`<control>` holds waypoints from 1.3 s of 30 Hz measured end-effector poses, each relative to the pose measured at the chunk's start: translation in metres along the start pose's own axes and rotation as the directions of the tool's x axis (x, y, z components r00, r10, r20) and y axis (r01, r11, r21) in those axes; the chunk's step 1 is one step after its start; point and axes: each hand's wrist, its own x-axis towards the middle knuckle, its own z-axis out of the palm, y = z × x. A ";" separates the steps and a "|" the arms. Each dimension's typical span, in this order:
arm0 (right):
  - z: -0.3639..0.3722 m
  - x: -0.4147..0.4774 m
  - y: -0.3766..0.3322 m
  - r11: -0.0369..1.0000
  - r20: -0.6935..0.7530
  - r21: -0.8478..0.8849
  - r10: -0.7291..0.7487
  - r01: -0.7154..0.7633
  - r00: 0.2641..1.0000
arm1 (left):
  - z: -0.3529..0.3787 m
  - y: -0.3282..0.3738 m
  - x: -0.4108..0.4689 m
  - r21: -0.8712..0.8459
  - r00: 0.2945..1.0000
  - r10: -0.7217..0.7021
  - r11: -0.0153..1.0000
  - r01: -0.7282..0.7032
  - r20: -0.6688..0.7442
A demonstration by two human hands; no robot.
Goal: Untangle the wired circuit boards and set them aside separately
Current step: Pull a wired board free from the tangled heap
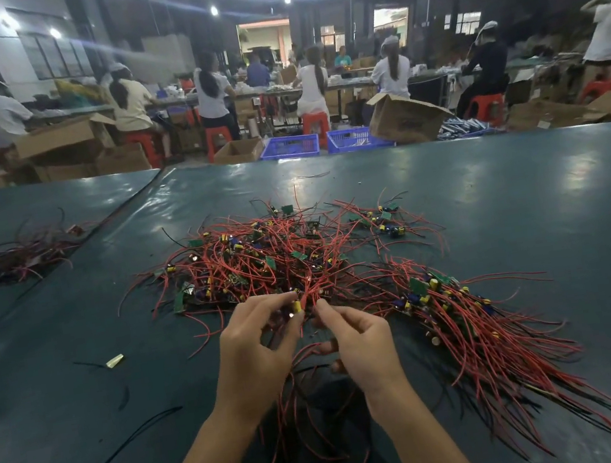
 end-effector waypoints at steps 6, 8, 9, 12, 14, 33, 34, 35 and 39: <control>0.003 -0.005 -0.004 0.994 0.037 0.090 0.052 -0.055 0.998 | -0.002 0.003 -0.001 0.025 0.968 0.235 0.971 -0.238 0.086; 0.002 -0.005 -0.005 0.983 0.037 0.167 0.074 -0.080 0.997 | -0.002 0.004 0.000 0.028 0.961 0.264 0.963 -0.268 0.085; 0.002 -0.005 -0.005 0.976 0.040 0.204 0.073 -0.080 0.997 | -0.002 0.006 0.000 0.049 0.957 0.278 0.958 -0.282 0.079; 0.002 -0.005 -0.006 0.972 -0.026 0.231 -0.043 0.048 0.999 | 0.001 0.010 0.000 0.179 0.959 0.284 0.943 -0.280 0.007; 0.002 -0.005 -0.007 0.958 -0.138 0.200 -0.180 0.206 0.974 | 0.003 0.013 -0.001 0.210 0.965 0.254 0.949 -0.237 -0.061; 0.007 -0.011 -0.008 0.884 0.172 0.449 0.061 -0.133 0.983 | 0.009 0.034 0.002 -0.677 0.889 -0.424 0.605 0.420 0.173; 0.007 -0.011 -0.008 0.874 0.202 0.464 0.055 -0.145 0.978 | 0.009 0.035 0.002 -0.679 0.857 -0.476 0.565 0.468 0.195; 0.006 -0.011 -0.009 0.877 0.223 0.458 0.044 -0.145 0.974 | 0.008 0.036 0.002 -0.685 0.818 -0.522 0.506 0.524 0.241; 0.006 -0.012 -0.008 0.935 0.243 0.341 0.008 -0.093 0.970 | 0.004 0.036 0.006 -0.618 0.713 -0.548 0.393 0.681 0.437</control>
